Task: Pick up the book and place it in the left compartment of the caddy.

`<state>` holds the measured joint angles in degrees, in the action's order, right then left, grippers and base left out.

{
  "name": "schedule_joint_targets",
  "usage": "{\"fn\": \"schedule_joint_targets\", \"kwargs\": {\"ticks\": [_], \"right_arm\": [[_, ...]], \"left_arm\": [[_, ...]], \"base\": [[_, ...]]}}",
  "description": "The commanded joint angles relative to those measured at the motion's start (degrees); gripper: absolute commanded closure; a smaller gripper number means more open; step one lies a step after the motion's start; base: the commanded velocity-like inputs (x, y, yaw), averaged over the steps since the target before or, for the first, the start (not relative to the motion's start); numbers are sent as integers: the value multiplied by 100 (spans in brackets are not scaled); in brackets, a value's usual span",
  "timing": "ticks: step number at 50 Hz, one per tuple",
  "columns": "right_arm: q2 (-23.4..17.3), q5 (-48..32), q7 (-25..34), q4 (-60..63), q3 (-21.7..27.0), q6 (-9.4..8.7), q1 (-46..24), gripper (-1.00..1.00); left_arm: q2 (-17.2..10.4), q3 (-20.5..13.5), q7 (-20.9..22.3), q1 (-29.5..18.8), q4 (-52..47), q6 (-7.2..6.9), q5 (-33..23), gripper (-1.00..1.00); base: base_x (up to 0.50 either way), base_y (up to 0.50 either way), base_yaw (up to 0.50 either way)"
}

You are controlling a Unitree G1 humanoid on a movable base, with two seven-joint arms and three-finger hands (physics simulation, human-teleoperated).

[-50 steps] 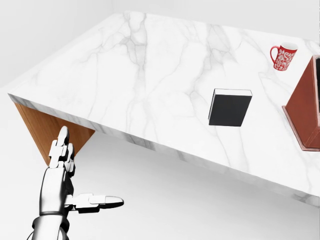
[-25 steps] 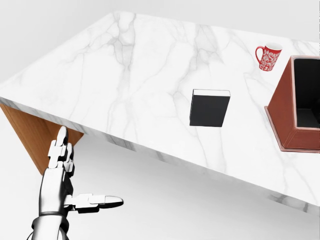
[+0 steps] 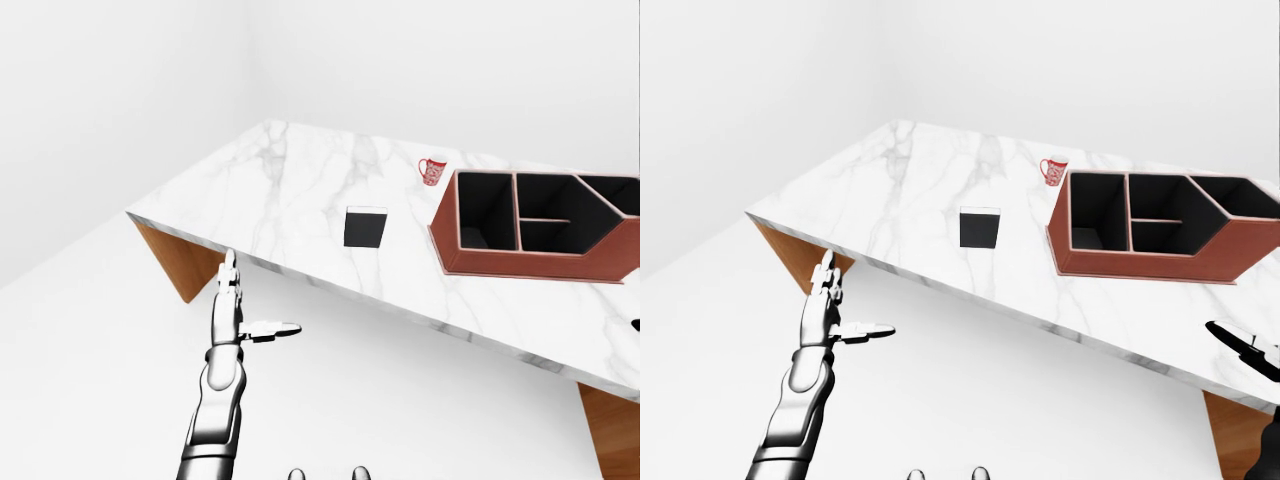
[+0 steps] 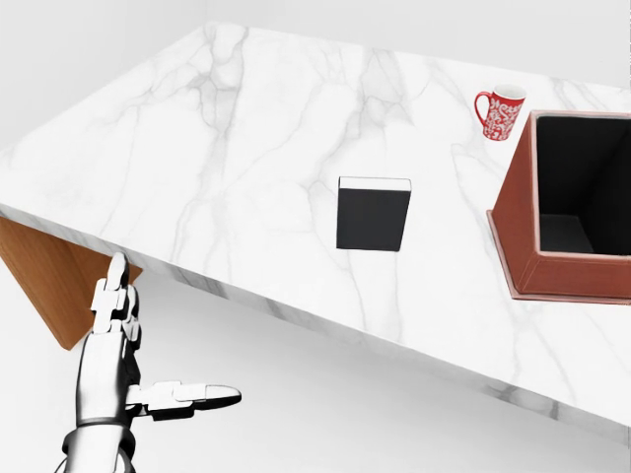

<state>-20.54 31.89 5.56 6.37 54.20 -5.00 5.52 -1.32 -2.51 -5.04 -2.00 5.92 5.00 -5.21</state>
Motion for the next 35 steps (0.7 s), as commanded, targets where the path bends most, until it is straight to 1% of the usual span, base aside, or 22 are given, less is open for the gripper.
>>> {"fn": "schedule_joint_targets", "kwargs": {"ticks": [1, 2, 4, 9, 12, 14, 16, 18, 27, 28, 35], "right_arm": [[-1, -17, 5, -78, -28, 0, -15, -100], [-3, -6, -2, -51, -27, 0, -2, -100], [-8, 0, -14, -17, -18, 0, -1, -100], [-20, 3, -22, -81, -26, 0, -19, -100], [-23, 4, -31, -98, -37, 0, -19, -100], [-19, 1, -23, -119, -51, 0, -21, -100], [-23, 4, -22, -133, -54, 0, -23, -100], [-22, 9, -22, -126, -55, 0, -16, -100], [-20, 14, -18, -86, -48, 0, -16, -100], [-15, 9, -25, -60, -46, 0, -7, -100], [-8, 12, -11, -44, -36, 0, -4, -100]], "left_arm": [[3, 8, -108, -8, 30, 0, -63, -100], [38, -30, -222, -10, 68, 0, -40, -100], [11, 5, -137, -15, 88, 0, -10, -100], [-10, 18, -108, -45, 196, 0, -33, -100], [4, 53, -97, 29, 89, 0, -98, -100], [-26, 13, -122, -61, 384, 0, -113, -100], [-30, 6, -98, -84, 437, 0, -92, -100], [-12, 32, -96, -15, 242, 0, -127, -100], [-3, 38, -43, 35, 149, 0, -103, -100], [20, 16, 5, 81, -36, 0, 29, -100], [16, 33, -30, 86, 28, 0, -39, -100]], "base": [[9, -19, 0], [9, -19, 0], [9, -19, 0], [9, -19, 0], [9, -19, 0], [9, -19, 0], [9, -19, 0], [9, -19, 0], [9, -20, 0], [13, -28, 0], [13, -28, 0]]}}
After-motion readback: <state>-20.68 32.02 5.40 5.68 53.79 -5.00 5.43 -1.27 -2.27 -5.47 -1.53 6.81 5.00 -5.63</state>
